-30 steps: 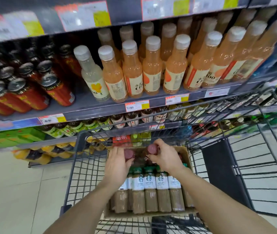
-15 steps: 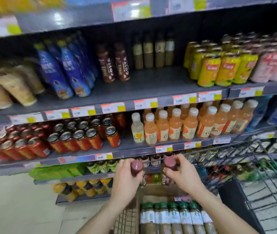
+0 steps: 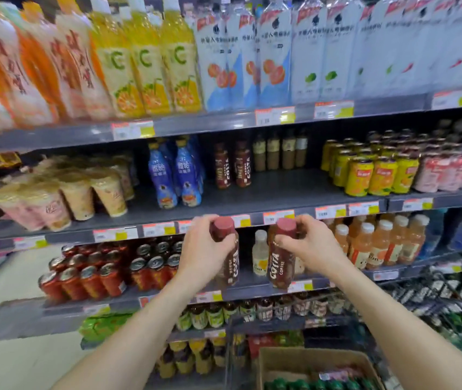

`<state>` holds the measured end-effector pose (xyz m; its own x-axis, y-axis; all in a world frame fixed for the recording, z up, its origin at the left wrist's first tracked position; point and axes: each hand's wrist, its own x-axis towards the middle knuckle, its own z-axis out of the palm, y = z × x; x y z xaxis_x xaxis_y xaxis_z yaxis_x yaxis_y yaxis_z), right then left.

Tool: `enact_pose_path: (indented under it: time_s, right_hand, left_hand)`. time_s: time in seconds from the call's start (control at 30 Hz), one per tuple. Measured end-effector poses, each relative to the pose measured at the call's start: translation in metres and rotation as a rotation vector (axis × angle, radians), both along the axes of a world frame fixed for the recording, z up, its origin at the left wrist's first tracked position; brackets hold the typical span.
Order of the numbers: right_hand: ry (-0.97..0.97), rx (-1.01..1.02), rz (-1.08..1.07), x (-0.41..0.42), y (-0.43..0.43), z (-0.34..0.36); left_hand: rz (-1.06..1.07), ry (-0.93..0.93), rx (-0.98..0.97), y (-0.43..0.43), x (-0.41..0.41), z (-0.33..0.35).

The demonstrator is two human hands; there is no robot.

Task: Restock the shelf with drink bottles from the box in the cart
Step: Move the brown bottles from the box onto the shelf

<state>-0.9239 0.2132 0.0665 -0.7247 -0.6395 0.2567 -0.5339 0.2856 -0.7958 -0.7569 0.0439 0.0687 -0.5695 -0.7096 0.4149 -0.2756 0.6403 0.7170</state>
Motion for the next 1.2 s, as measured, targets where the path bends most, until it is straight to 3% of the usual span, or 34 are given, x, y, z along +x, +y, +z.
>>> enact_pose_path:
  time_s: [0.4,0.7,1.2]
  right_hand:
    - [-0.003,-0.144,0.041,-0.064,-0.106,0.069]
    - [-0.019,-0.162,-0.003,-0.137,-0.176,0.063]
    - [-0.073,-0.169,0.029,-0.176,-0.251,0.027]
  left_hand:
    - [0.094,0.132,-0.028,-0.089,-0.084,0.063]
    - [0.172,0.048,-0.004,-0.145,-0.151,0.055]
    - [0.184,0.154,0.082,-0.179,-0.188,0.023]
